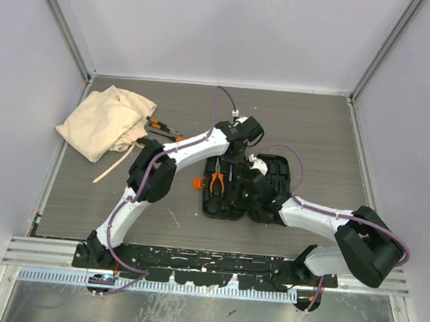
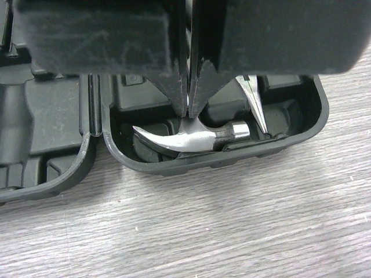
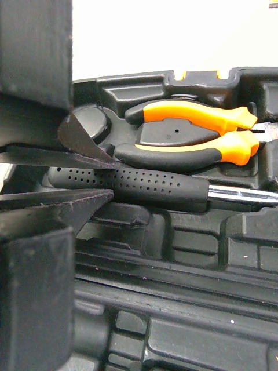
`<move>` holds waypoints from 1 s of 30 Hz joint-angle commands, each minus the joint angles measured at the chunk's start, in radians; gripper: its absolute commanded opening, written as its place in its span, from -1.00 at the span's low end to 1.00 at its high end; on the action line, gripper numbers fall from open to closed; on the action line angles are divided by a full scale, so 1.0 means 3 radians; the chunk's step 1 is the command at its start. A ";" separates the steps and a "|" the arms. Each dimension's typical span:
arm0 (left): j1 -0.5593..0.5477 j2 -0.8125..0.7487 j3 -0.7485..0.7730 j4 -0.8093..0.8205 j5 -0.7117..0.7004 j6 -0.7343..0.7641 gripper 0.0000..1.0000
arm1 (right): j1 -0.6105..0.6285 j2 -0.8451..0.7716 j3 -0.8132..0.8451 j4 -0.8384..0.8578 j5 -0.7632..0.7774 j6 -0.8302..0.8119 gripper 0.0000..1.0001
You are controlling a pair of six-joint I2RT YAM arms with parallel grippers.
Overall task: Sort the tools into containers
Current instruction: Place the hammer in the storage box.
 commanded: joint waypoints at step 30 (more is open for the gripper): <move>-0.0107 -0.0138 -0.0849 0.0220 0.0702 0.0074 -0.96 | 0.0062 -0.0225 -0.0278 -0.0553 0.0095 -0.0017 -0.99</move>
